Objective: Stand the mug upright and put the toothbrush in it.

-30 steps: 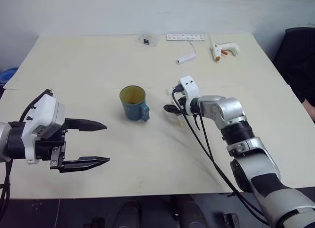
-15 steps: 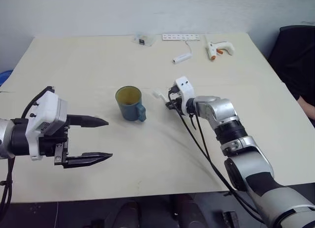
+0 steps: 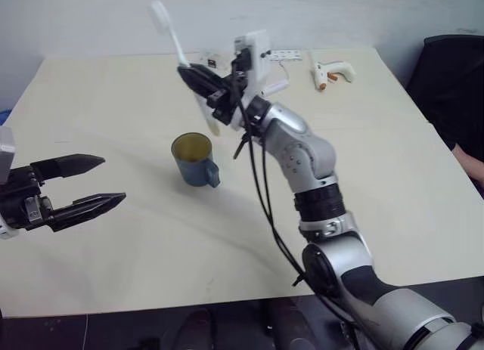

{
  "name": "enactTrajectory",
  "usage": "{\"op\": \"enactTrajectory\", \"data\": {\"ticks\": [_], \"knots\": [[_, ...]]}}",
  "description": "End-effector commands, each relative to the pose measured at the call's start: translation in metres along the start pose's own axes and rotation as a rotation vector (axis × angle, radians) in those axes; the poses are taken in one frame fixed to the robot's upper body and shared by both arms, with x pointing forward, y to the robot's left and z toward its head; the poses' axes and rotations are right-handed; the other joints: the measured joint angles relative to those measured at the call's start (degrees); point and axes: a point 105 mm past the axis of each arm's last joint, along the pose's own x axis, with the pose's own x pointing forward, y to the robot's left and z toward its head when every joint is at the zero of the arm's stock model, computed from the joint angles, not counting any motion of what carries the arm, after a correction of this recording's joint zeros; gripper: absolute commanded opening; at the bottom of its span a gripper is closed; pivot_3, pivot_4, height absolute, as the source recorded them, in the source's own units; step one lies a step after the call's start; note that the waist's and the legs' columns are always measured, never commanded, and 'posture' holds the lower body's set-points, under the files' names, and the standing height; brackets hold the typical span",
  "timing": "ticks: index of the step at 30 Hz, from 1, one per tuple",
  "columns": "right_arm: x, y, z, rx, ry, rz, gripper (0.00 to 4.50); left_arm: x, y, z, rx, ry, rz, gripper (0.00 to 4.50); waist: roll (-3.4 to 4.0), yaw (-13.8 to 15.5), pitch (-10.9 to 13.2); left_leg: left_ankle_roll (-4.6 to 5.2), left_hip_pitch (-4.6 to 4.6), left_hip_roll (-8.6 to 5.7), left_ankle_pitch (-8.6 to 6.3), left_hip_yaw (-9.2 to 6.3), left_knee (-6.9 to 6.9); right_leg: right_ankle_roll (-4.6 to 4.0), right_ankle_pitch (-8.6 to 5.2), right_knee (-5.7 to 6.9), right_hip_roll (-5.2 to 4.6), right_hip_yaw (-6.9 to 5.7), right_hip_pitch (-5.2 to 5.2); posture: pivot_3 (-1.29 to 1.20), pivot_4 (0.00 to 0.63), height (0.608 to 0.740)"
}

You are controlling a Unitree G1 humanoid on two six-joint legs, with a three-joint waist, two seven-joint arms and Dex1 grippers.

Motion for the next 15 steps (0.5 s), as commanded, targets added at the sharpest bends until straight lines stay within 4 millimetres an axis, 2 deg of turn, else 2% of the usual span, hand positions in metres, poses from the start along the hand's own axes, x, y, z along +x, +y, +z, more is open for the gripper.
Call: {"op": "enactTrajectory", "data": {"ticks": [1, 4, 10, 15], "knots": [[0.009, 0.000, -0.004, -0.012, -0.068, -0.039, 0.08, -0.006, 0.000, 0.006, 0.029, -0.018, 0.033, 4.47, -0.01, -0.07, -0.01, -0.01, 0.00, -0.01, -0.01, 0.00, 0.00, -0.01, 0.00, -0.01, -0.10, -0.01, 0.00, 0.00, 0.150, 0.740], [0.016, -0.005, -0.018, 0.001, -0.070, -0.088, 0.08, -0.009, -0.002, 0.008, 0.035, -0.021, 0.036, 4.47, -0.02, -0.19, -0.01, -0.04, 0.00, -0.01, -0.02, 0.01, -0.02, -0.05, -0.03, 0.00, -0.17, -0.03, -0.01, 0.00, 0.150, 0.740], [0.025, -0.001, -0.041, 0.033, -0.067, -0.092, 0.08, -0.010, -0.002, 0.011, 0.049, -0.018, 0.042, 4.47, -0.01, -0.33, 0.00, -0.13, 0.01, 0.08, -0.01, 0.00, -0.15, -0.16, -0.09, 0.01, -0.07, -0.10, -0.05, 0.00, 0.150, 0.740], [0.030, 0.003, -0.048, 0.042, -0.077, -0.088, 0.08, -0.010, -0.001, 0.012, 0.058, -0.019, 0.041, 4.47, -0.02, -0.81, -0.01, -0.25, 0.03, 0.21, 0.02, 0.04, -0.25, -0.28, -0.16, 0.11, 0.14, -0.05, -0.17, 0.00, 0.150, 0.740]]}}
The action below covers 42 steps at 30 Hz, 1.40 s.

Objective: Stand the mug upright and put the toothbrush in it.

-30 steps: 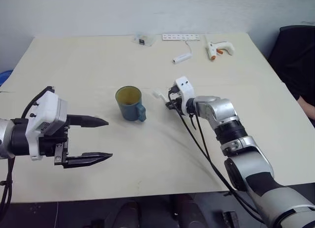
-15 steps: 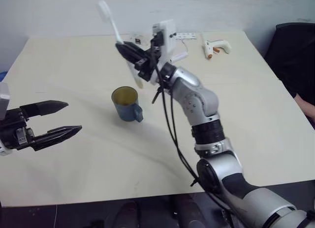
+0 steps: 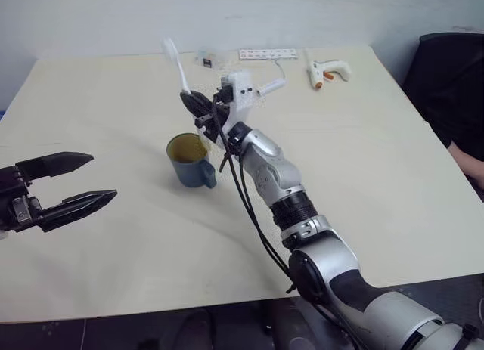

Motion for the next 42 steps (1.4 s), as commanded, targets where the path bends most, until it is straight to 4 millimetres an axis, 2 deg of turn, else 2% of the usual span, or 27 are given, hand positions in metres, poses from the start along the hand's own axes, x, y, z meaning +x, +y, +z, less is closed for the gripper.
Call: {"op": "enactTrajectory", "data": {"ticks": [1, 6, 10, 14, 18, 22, 31, 32, 34, 37, 38, 40, 41, 42], "knots": [[0.022, 0.038, 0.007, 0.040, -0.067, 0.087, 0.08, -0.003, -0.001, 0.009, 0.047, -0.014, 0.010, 4.47, -0.01, -0.27, 0.00, -0.02, 0.01, 0.01, 0.00, 0.00, -0.01, -0.02, -0.01, 0.03, 0.00, 0.00, 0.00, 0.00, 0.150, 0.740], [0.027, 0.044, 0.008, 0.027, -0.082, 0.104, 0.08, -0.004, 0.001, 0.010, 0.052, -0.013, 0.013, 4.47, -0.01, -0.98, 0.00, -0.13, -0.01, 0.05, 0.03, 0.03, -0.03, -0.17, -0.09, 0.36, 0.07, 0.06, -0.24, 0.00, 0.150, 0.740], [0.027, 0.050, 0.023, -0.027, -0.125, 0.139, 0.08, -0.006, 0.002, 0.010, 0.050, -0.014, 0.015, 4.47, -0.01, -1.13, 0.00, -0.23, -0.06, 0.06, 0.09, 0.11, -0.14, -0.21, -0.12, 0.49, 0.12, 0.19, -0.48, 0.00, 0.150, 0.740], [0.026, 0.056, 0.030, -0.049, -0.134, 0.181, 0.08, -0.005, 0.002, 0.006, 0.048, -0.011, 0.014, 4.47, -0.01, -1.12, 0.00, -0.24, -0.07, 0.09, 0.10, 0.11, -0.19, -0.23, -0.13, 0.50, 0.12, 0.19, -0.51, 0.00, 0.150, 0.740], [0.028, 0.071, 0.023, -0.035, -0.106, 0.239, 0.08, -0.002, 0.002, 0.006, 0.050, -0.014, 0.009, 4.47, -0.01, -1.12, -0.01, -0.25, -0.06, 0.10, 0.10, 0.11, -0.18, -0.24, -0.13, 0.51, 0.11, 0.19, -0.51, 0.00, 0.150, 0.740], [0.031, 0.084, 0.005, -0.025, -0.057, 0.262, 0.08, -0.001, 0.003, 0.007, 0.054, -0.019, 0.004, 4.47, -0.01, -1.10, -0.01, -0.26, -0.06, 0.10, 0.10, 0.10, -0.18, -0.25, -0.14, 0.53, 0.11, 0.19, -0.51, 0.00, 0.150, 0.740], [0.036, 0.090, -0.010, -0.013, -0.026, 0.255, 0.08, 0.001, 0.000, 0.006, 0.053, -0.024, 0.002, 4.47, -0.02, -1.11, -0.01, -0.26, -0.06, 0.10, 0.11, 0.10, -0.18, -0.25, -0.14, 0.54, 0.11, 0.19, -0.52, 0.00, 0.150, 0.740], [0.038, 0.090, -0.009, -0.004, -0.029, 0.249, 0.81, 0.001, -0.001, 0.006, 0.053, -0.024, 0.002, 4.47, -0.02, -1.10, -0.01, -0.26, -0.06, 0.09, 0.11, 0.10, -0.18, -0.25, -0.14, 0.54, 0.11, 0.18, -0.52, 0.00, 0.150, 0.740], [0.040, 0.090, -0.008, 0.002, -0.036, 0.241, 1.33, 0.001, -0.001, 0.006, 0.054, -0.024, 0.004, 4.47, -0.02, -1.10, -0.01, -0.27, -0.06, 0.09, 0.11, 0.10, -0.17, -0.25, -0.14, 0.54, 0.11, 0.19, -0.52, 0.00, 0.150, 0.740], [0.042, 0.090, -0.004, -0.003, -0.050, 0.237, 2.40, 0.001, -0.001, 0.007, 0.055, -0.024, 0.006, 4.47, -0.02, -1.19, -0.01, -0.27, -0.06, 0.09, 0.11, 0.11, -0.18, -0.25, -0.14, 0.54, 0.12, 0.19, -0.53, 0.00, 0.150, 0.740], [0.042, 0.089, -0.002, -0.003, -0.054, 0.235, 2.60, 0.001, -0.001, 0.007, 0.056, -0.023, 0.006, 4.47, -0.02, -1.22, -0.01, -0.27, -0.06, 0.10, 0.11, 0.11, -0.18, -0.25, -0.14, 0.54, 0.12, 0.19, -0.54, 0.00, 0.150, 0.740], [0.040, 0.086, 0.002, -0.011, -0.060, 0.235, 3.35, 0.001, -0.001, 0.007, 0.056, -0.023, 0.008, 4.47, -0.02, -1.23, -0.01, -0.29, -0.06, 0.11, 0.12, 0.10, -0.19, -0.26, -0.15, 0.55, 0.13, 0.19, -0.54, 0.00, 0.150, 0.740], [0.038, 0.083, 0.004, -0.018, -0.064, 0.239, 3.63, 0.001, -0.001, 0.007, 0.055, -0.023, 0.008, 4.47, -0.02, -1.21, -0.01, -0.30, -0.06, 0.11, 0.12, 0.10, -0.19, -0.27, -0.15, 0.55, 0.13, 0.19, -0.54, 0.00, 0.150, 0.740], [0.036, 0.081, 0.006, -0.028, -0.066, 0.246, 3.63, 0.001, -0.001, 0.006, 0.055, -0.023, 0.008, 4.47, -0.02, -1.17, -0.01, -0.30, -0.06, 0.11, 0.12, 0.09, -0.19, -0.27, -0.15, 0.55, 0.12, 0.18, -0.54, 0.00, 0.150, 0.740]]}}
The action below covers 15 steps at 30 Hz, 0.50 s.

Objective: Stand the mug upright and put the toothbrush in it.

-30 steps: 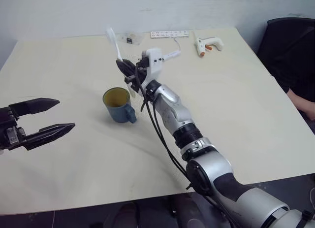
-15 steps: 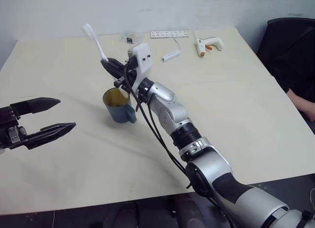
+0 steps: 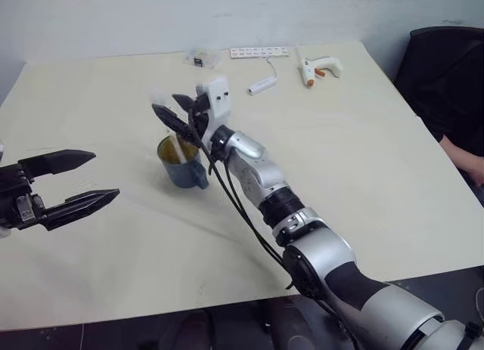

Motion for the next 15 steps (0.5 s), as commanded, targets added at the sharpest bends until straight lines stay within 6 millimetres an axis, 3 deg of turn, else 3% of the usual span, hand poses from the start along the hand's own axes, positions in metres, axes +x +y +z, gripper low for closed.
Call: {"op": "enactTrajectory", "data": {"ticks": [1, 7, 10, 15], "knots": [[0.016, 0.046, 0.022, 0.038, -0.100, 0.140, 3.63, -0.002, -0.001, 0.004, 0.020, -0.021, 0.006, 4.47, 0.00, 0.07, 0.00, 0.00, -0.01, 0.00, 0.00, 0.00, 0.00, 0.00, 0.00, 0.00, 0.00, 0.00, 0.00, 0.00, 0.150, 0.740], [-0.038, 0.025, 0.047, -0.057, 0.004, 0.245, 3.63, 0.003, -0.002, -0.006, 0.006, 0.003, -0.019, 4.47, -0.06, 0.67, -0.04, -0.01, -0.01, 0.01, -0.02, -0.07, -0.04, -0.03, -0.02, -0.01, -0.03, -0.08, 0.01, 0.00, 0.150, 0.740], [-0.091, 0.007, 0.051, -0.148, 0.188, 0.326, 3.63, 0.007, -0.002, -0.008, 0.010, 0.004, -0.034, 4.47, -0.07, 2.41, -0.04, 0.06, -0.09, -0.12, -0.03, -0.06, 0.14, -0.01, -0.01, -0.01, -0.06, -0.19, 0.03, 0.00, 0.150, 0.740], [-0.170, -0.016, 0.064, -0.148, 0.414, 0.383, 3.63, 0.006, 0.002, -0.013, 0.022, 0.034, -0.053, 4.47, -0.08, 3.36, -0.04, 0.18, -0.02, -0.34, -0.06, 0.04, 0.27, 0.01, -0.01, -0.15, 0.12, -0.28, 0.12, 0.00, 0.150, 0.740]]}}
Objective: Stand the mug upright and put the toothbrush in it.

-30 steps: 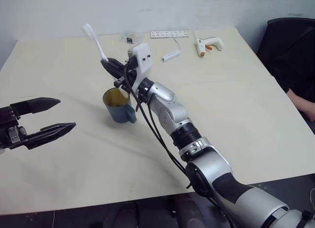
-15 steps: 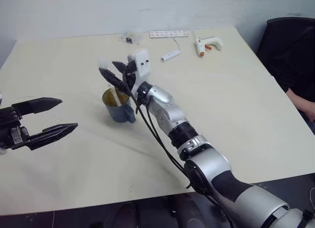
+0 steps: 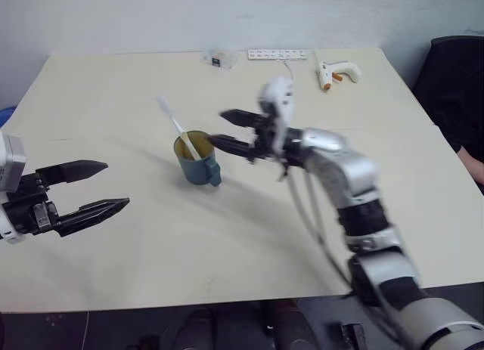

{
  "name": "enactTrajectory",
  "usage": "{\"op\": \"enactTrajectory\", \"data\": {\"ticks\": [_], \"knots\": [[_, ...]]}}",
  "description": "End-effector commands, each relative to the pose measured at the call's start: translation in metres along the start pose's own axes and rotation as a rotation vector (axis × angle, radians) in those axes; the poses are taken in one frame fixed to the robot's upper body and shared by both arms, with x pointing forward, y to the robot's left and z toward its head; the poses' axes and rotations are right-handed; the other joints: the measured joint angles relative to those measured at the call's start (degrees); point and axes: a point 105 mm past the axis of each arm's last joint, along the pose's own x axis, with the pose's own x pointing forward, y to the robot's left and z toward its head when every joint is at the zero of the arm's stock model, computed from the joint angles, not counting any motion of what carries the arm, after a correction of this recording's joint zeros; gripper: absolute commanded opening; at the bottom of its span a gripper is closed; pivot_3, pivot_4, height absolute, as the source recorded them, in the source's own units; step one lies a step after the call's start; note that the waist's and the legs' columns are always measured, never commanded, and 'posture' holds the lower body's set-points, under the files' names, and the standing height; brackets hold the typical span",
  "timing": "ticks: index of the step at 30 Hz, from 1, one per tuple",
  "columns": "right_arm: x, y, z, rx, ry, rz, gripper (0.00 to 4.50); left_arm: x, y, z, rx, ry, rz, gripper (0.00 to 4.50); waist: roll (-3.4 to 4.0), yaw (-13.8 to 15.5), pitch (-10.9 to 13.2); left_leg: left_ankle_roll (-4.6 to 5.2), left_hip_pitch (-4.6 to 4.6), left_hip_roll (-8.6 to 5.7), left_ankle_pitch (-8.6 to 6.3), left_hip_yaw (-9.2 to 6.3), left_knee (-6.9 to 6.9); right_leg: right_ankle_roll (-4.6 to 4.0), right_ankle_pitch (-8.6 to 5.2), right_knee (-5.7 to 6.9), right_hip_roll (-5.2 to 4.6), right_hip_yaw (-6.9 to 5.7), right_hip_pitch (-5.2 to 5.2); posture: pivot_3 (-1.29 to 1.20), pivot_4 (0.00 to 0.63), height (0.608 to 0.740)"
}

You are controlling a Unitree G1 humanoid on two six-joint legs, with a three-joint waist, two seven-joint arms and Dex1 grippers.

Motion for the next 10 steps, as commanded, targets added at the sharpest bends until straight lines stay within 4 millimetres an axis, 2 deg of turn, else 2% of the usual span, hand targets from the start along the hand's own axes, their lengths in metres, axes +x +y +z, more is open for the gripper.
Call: {"op": "enactTrajectory", "data": {"ticks": [1, 6, 10], "knots": [[-0.041, 0.015, 0.008, -0.028, 0.076, 0.101, 3.63, -0.004, 0.003, 0.003, 0.049, 0.020, -0.009, 4.47, 0.00, -0.08, 0.00, 0.00, 0.02, -0.11, 0.00, 0.01, 0.00, -0.01, -0.01, 0.02, 0.04, 0.01, -0.01, 0.00, 0.150, 0.740], [-0.077, 0.009, 0.003, -0.004, 0.176, 0.070, 3.63, -0.011, 0.009, 0.004, 0.061, 0.024, -0.012, 4.47, 0.00, -0.26, 0.01, 0.03, 0.17, 0.08, 0.01, 0.39, 0.04, -0.14, -0.07, 0.19, 0.31, 0.10, 0.00, 0.00, 0.150, 0.740], [-0.081, 0.010, 0.000, -0.012, 0.186, 0.050, 3.63, -0.008, 0.012, 0.001, 0.078, 0.028, -0.017, 4.47, -0.01, -0.13, 0.01, 0.02, 0.16, 0.26, 0.00, 0.55, 0.10, -0.19, -0.10, 0.23, 0.59, 0.21, -0.01, 0.00, 0.150, 0.740]]}}
